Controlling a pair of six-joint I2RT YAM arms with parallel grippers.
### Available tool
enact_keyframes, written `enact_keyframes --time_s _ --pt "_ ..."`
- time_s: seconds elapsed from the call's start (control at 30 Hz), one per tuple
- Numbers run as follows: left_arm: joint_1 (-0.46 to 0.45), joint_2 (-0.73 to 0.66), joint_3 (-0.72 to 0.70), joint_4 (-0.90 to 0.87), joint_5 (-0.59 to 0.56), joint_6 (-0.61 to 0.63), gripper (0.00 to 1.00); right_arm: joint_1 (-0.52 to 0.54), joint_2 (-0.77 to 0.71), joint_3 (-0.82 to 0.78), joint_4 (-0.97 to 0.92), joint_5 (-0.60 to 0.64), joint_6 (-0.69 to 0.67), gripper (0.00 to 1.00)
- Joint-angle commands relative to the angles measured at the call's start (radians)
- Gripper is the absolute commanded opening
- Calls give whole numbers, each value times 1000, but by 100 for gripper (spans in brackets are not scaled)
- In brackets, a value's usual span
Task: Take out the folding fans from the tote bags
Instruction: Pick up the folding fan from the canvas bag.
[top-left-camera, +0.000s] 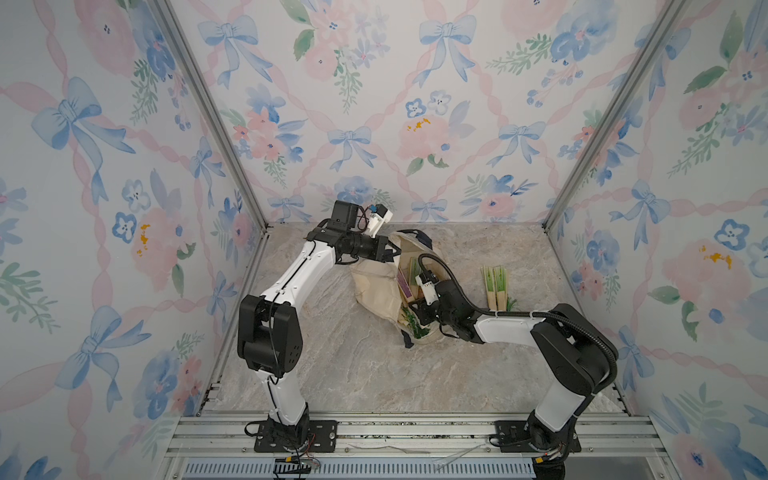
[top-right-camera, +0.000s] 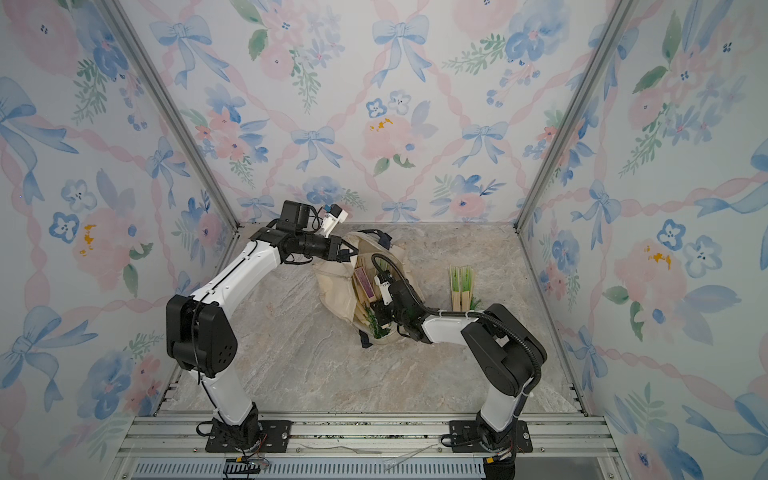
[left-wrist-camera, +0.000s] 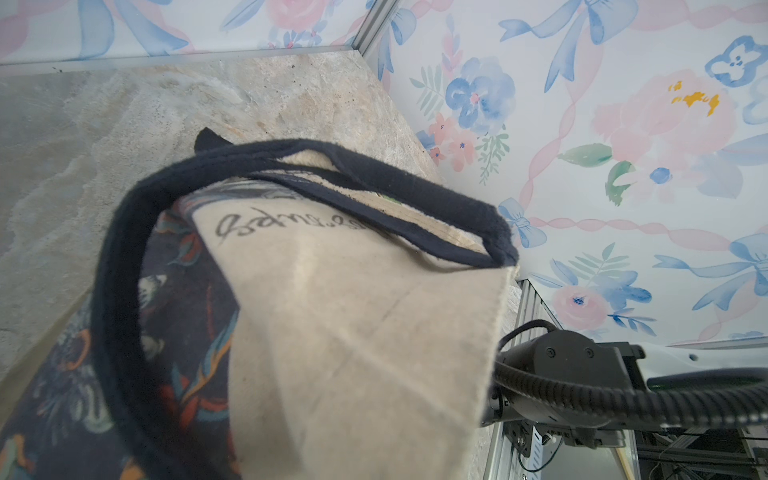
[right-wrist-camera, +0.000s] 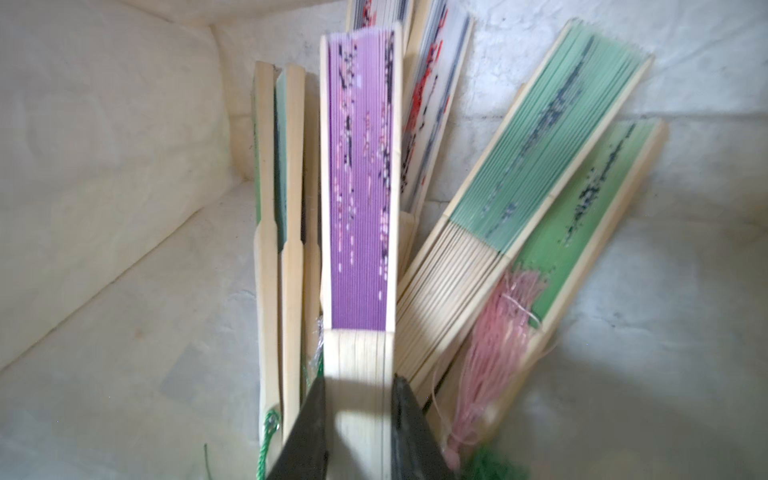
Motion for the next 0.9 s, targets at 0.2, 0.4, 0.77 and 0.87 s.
enact_keyframes --time_s 0.2,0.4,0.77,0.87 --pt "2 17 35 29 39 -1 0 -2 -138 -96 49 -54 -64 10" --pt "3 16 35 28 40 0 0 -2 -168 -96 8 -70 -86 8" --pt "46 2 37 28 45 -11 0 1 -329 -190 -75 -70 -116 6" --pt "51 3 40 28 46 -11 0 3 -383 -217 -109 -66 -120 5"
